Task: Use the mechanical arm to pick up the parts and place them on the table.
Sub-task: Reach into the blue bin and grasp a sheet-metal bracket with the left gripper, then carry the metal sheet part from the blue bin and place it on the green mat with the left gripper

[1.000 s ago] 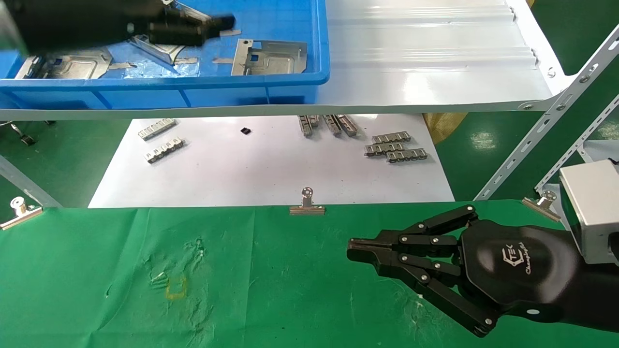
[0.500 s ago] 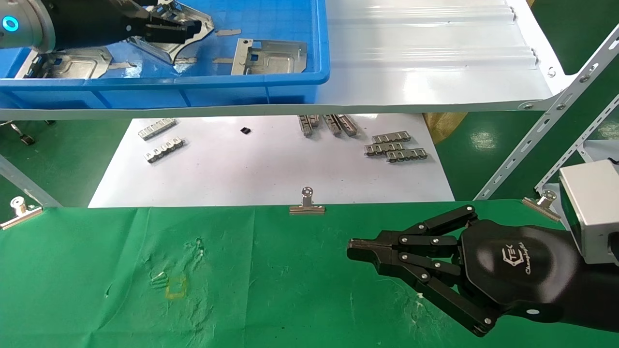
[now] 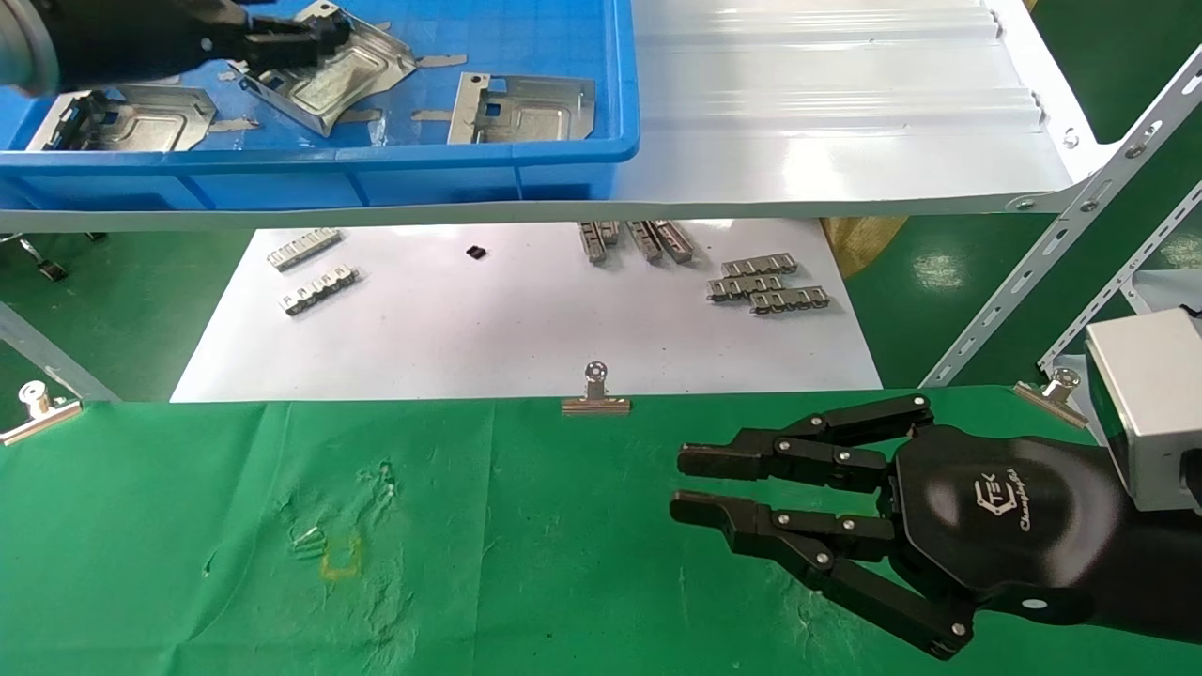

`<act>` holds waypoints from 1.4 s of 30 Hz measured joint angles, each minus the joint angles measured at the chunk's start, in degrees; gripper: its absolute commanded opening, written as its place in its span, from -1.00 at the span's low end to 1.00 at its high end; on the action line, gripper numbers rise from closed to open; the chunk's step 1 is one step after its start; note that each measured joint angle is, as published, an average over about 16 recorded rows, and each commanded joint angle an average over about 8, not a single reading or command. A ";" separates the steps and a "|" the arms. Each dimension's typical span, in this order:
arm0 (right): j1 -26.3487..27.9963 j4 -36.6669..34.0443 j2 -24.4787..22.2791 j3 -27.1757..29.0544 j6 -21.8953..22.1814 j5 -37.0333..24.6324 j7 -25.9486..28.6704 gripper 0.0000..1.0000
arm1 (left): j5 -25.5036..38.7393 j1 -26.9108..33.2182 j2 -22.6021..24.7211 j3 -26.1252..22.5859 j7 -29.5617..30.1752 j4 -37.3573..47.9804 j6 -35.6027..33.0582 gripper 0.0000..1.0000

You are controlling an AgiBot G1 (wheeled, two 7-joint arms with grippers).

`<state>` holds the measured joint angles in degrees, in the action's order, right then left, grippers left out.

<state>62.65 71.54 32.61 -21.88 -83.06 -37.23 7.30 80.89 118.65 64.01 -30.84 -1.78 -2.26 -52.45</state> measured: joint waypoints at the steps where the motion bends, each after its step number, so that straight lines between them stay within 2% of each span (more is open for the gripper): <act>1: 0.00 0.00 0.00 0.00 0.00 0.00 0.00 1.00 | 0.04 0.09 -0.06 -0.02 -0.11 0.23 0.15 -1.00; 16: 0.00 0.00 0.00 0.00 0.00 0.00 0.00 1.00 | 1.06 1.04 -0.86 -0.72 0.79 2.33 -1.05 -1.00; 28: 0.00 0.00 0.00 -0.01 0.00 0.00 0.00 1.00 | -2.51 0.79 -2.21 1.74 -1.47 0.80 -3.99 -1.00; 35: 0.00 0.00 0.00 -0.01 0.00 0.00 0.00 1.00 | -4.40 1.38 -3.53 2.98 -3.29 -0.31 -10.19 -1.00; 42: 0.00 0.00 0.00 -0.01 0.00 0.01 0.00 1.00 | -5.79 1.64 -5.74 3.71 -5.26 -1.38 -22.14 -1.00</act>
<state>62.65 71.54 32.60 -21.89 -83.06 -37.23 7.30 75.10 120.29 58.27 -27.14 -7.04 -3.64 -74.59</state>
